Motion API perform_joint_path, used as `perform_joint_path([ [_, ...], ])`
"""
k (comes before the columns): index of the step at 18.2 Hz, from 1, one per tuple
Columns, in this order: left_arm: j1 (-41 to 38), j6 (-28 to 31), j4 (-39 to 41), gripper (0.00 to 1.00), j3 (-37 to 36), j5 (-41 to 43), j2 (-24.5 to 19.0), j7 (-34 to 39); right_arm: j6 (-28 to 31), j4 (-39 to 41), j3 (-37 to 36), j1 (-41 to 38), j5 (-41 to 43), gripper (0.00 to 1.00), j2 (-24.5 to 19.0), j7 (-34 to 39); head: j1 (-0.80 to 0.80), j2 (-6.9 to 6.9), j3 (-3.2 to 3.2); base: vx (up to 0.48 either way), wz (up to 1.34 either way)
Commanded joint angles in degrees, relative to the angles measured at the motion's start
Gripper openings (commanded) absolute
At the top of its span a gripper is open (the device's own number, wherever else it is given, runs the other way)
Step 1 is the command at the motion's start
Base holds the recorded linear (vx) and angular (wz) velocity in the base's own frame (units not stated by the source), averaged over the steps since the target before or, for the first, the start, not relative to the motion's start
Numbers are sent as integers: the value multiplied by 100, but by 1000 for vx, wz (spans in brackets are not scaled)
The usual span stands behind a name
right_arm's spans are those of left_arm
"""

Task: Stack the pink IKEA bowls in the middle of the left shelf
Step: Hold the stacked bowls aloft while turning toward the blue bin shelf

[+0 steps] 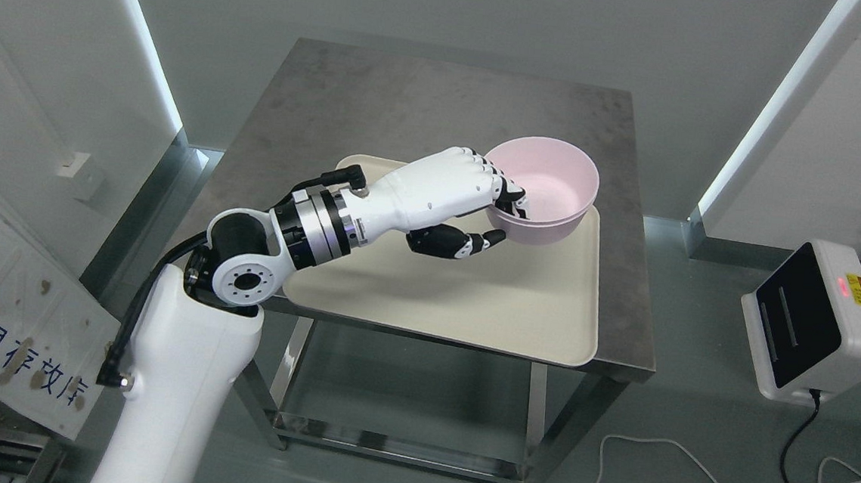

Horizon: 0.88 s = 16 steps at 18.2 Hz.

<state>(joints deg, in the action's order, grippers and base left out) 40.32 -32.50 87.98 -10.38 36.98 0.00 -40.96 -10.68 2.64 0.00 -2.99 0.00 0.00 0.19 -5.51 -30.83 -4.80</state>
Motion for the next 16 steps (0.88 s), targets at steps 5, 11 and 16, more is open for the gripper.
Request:
perform_joint_path([
  [5,-6,-20,132,2,458,-68,-100,-9,4,0,-53,0,-44,100,100,-1,0,0,0,0,0],
  [11,-6,-20,194,1,475,-59,-100,-87,4,0,-53,0,-44,100,100,-1,0,0,0,1,-6],
  [16,-15,-20,194,1,502,-59,-100,-96,4,0,-53,0,-44,100,100,-1,0,0,0,-27,-23],
])
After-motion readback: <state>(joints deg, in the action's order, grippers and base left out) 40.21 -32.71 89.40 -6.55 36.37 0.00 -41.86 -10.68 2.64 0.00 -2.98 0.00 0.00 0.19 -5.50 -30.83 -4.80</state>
